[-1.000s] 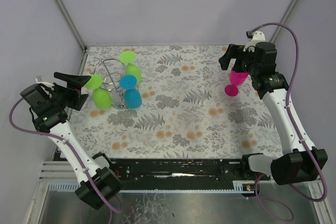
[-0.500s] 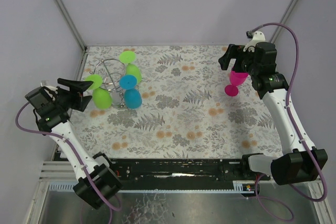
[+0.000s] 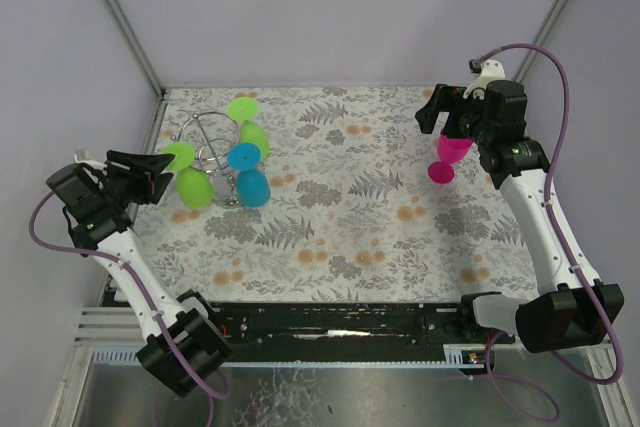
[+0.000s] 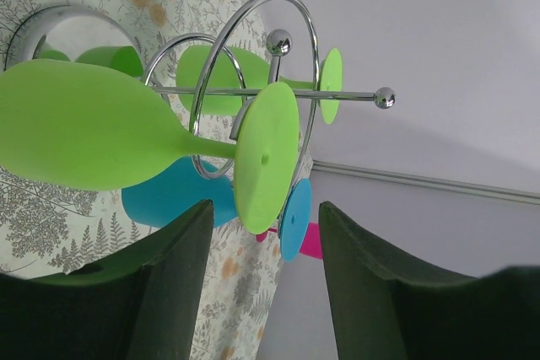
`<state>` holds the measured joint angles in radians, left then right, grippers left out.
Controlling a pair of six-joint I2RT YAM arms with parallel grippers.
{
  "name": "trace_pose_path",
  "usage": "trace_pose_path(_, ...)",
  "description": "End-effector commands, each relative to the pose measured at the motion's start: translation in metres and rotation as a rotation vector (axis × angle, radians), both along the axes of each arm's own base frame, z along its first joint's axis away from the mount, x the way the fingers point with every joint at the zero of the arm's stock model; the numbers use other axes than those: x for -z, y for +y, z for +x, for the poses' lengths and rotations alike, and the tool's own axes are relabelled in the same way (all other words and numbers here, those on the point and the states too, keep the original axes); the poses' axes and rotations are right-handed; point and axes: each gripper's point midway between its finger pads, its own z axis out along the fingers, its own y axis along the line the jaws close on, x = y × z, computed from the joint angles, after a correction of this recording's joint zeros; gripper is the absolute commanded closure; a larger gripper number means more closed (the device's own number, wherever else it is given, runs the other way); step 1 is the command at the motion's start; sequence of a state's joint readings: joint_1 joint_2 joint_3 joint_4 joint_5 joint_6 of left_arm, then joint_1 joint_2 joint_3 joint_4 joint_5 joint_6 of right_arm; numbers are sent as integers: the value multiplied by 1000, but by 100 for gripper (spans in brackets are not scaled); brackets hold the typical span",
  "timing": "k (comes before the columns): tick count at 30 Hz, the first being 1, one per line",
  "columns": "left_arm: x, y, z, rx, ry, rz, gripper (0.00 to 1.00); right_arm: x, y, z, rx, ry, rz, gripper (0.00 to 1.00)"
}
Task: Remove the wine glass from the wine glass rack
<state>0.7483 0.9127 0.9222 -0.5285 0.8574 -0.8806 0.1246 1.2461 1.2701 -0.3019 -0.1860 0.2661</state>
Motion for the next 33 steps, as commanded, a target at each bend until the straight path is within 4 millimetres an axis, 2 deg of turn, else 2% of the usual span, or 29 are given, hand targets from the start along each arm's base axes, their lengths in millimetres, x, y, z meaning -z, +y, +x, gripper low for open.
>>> trace_pose_path(1, -10, 4, 5, 11, -54, 23, 50, -19, 8, -1, -30, -66, 24, 1)
trace_pose_path(9, -9, 5, 7, 16, -56, 14, 55, -22, 9, 0, -35, -72, 29, 1)
trace_pose_path(23, -5, 8, 11, 16, -53, 5, 70, -26, 9, 0, -34, -79, 27, 1)
trace_pose_path(33, -2, 3, 8, 32, -49, -9, 95, -24, 8, -1, -33, -76, 23, 1)
